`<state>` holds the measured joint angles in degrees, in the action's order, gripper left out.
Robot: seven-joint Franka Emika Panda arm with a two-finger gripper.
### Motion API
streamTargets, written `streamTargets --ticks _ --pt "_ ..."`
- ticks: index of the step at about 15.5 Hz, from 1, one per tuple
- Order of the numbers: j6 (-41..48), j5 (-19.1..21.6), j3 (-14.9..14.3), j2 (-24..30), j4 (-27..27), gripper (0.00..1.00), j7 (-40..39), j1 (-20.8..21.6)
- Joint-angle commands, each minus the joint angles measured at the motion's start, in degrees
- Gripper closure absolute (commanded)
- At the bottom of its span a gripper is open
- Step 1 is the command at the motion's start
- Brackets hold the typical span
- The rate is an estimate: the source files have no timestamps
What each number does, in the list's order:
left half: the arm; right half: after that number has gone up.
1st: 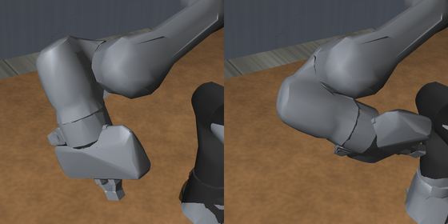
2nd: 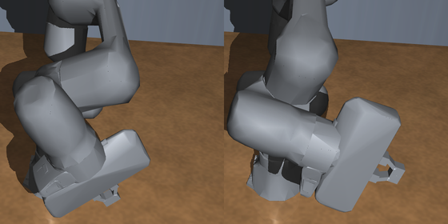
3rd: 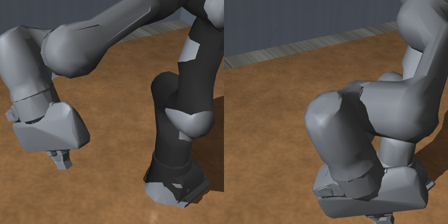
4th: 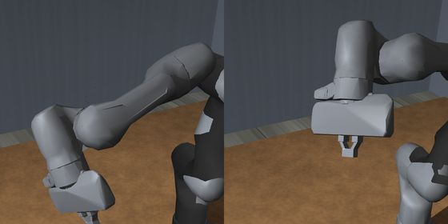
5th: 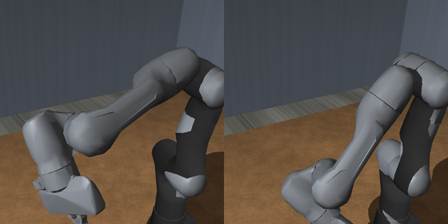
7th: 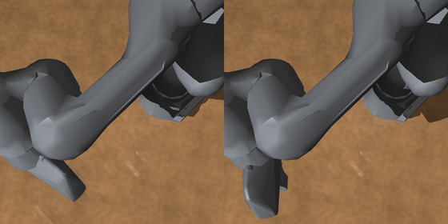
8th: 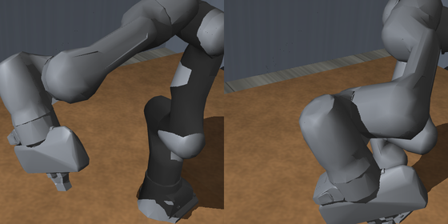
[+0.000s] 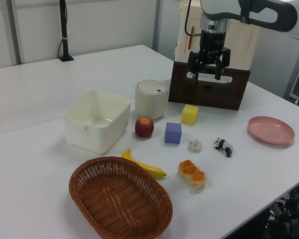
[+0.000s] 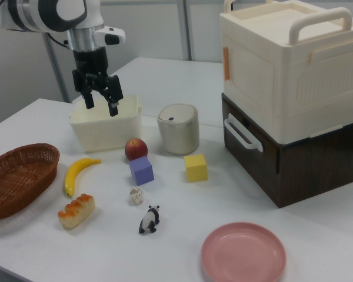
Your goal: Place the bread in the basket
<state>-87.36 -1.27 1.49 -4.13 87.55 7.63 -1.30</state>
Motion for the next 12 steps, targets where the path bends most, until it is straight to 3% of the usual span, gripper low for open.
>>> streamTargets --ticks 1,12 --pt "-1.3 1.1 1.7 1.5 3.0 0.0 -0.2 -1.1" --pt "0.1 2.0 1.5 0.8 2.8 0.0 -0.2 -1.3"
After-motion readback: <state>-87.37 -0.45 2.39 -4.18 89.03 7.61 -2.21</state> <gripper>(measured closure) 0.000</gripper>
